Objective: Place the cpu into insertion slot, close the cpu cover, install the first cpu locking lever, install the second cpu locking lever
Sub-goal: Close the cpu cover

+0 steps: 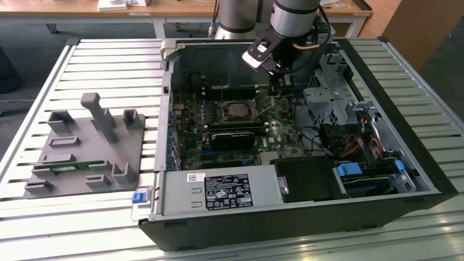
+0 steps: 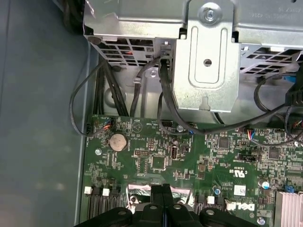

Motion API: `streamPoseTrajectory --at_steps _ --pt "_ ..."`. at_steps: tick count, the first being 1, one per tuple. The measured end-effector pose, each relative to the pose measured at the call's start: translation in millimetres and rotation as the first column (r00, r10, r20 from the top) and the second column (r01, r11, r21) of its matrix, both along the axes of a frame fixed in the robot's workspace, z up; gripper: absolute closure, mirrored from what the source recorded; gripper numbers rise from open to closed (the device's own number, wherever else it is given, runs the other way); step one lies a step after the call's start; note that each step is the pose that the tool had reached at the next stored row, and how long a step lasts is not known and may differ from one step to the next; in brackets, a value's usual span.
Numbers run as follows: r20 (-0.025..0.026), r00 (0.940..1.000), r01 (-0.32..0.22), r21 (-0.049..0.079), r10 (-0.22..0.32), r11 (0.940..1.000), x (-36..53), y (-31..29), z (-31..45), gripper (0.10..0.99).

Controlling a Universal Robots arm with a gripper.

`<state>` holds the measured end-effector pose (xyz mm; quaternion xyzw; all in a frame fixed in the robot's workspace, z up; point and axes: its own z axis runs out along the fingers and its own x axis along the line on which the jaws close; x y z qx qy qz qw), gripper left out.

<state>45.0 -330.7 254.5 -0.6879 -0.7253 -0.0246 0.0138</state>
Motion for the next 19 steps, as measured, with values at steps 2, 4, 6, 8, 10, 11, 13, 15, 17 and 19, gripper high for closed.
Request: streamPoseTrajectory --at_steps 2,4,6,8,10,11,13,15,17,19 --pt "-0.0001 1.0 0.0 0.0 0.0 1.0 1.5 0.1 -0.1 0.98" --pt "0.0 1.0 0.0 0.0 0.0 1.0 3.1 0.1 -0.4 0.98" --pt "0.0 1.0 0.0 0.0 0.0 1.0 5.0 0.2 -0.6 0.98" --pt "0.0 1.0 0.0 0.0 0.0 1.0 7.2 0.2 -0.8 0.98" --pt "0.0 1.0 0.0 0.0 0.0 1.0 9.6 0.2 -0.9 0.98" --pt "0.0 1.0 0.0 0.0 0.0 1.0 10.8 0.3 -1.0 0.98" --pt "-0.0001 1.0 0.0 0.0 0.0 1.0 12.8 0.5 -1.1 0.98" --pt "-0.0001 1.0 0.0 -0.001 0.0 1.0 14.4 0.8 -1.3 0.98" --pt "0.0 1.0 0.001 -0.001 -0.001 1.0 15.9 1.2 -1.5 0.98" --pt "-0.0001 1.0 0.001 -0.001 -0.001 1.0 18.0 1.6 -1.7 0.98"
